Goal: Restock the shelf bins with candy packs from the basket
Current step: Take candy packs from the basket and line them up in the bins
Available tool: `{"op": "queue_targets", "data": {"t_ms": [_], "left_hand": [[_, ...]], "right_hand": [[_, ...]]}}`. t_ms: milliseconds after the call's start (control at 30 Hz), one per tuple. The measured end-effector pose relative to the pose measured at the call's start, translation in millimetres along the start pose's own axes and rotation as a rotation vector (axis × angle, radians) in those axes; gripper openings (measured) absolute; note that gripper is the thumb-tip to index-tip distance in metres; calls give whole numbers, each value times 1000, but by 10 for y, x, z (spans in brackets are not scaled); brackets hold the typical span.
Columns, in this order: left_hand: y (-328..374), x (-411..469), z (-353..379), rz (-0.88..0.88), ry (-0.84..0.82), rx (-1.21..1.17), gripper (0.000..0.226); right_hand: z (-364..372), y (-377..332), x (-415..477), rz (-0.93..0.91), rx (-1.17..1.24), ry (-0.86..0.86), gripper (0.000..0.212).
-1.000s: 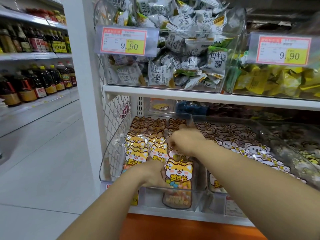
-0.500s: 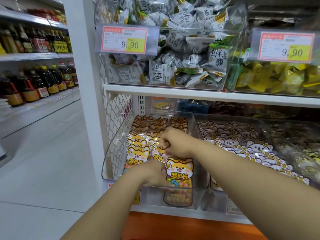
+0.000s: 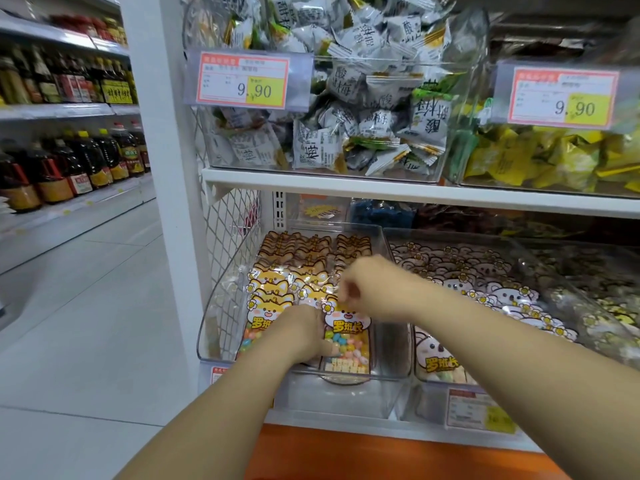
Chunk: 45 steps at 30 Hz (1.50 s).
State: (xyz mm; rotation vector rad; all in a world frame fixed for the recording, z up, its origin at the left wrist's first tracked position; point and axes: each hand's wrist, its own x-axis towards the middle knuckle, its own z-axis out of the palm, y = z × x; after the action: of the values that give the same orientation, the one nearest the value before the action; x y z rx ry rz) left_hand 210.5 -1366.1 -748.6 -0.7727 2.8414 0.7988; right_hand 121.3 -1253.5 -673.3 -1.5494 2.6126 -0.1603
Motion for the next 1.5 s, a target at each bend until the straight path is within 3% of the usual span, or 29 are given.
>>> {"op": "queue_targets", "data": {"t_ms": [100,233,367,467,567,700,833,967,1067,1200,1267,1400,1500], "left_hand": [[49,31,58,-10,23,41,40],[113,-9,64,-40,30,151,40],[16,41,61,-53,-40,74,32],[-101,69,41,26,-101,-48,18],[-185,52,-22,49,-115,-106,19],[-340,-118,-246,134,-36,58,27],[-410,-302,-335,138,-216,123,33],[-389,-276,-355,85,-298,211,36],[-365,-239,-355,88,-295,275,38],[-413,-232,-334,111,-279,205,32],[-480,-243,-333,115,-266,129,28],[-552,-244,-329,97,-266,99,25],[-512,-257,-342,93,-281,132,30]], "right_hand": [[225,-142,-212,24,-262,-321,22],[316,-216,-182,92,-273,-415,32],[331,-213,-211,98,-336,-471,36],[353,-233,-233,109,-382,-479,39],[374,-205,-217,89,-363,-445,39],[399,-187,-206,29,-319,-337,45],[575,-206,-42,-62,-105,-348,53],[675,-167,102,22,-152,-375,56],[703,-138,161,83,-203,-304,45],[675,-234,72,63,-68,-327,16],[650,-304,39,54,-6,-351,26],[701,-280,93,128,-46,-356,89],[737,-237,145,132,-107,-364,98]]}}
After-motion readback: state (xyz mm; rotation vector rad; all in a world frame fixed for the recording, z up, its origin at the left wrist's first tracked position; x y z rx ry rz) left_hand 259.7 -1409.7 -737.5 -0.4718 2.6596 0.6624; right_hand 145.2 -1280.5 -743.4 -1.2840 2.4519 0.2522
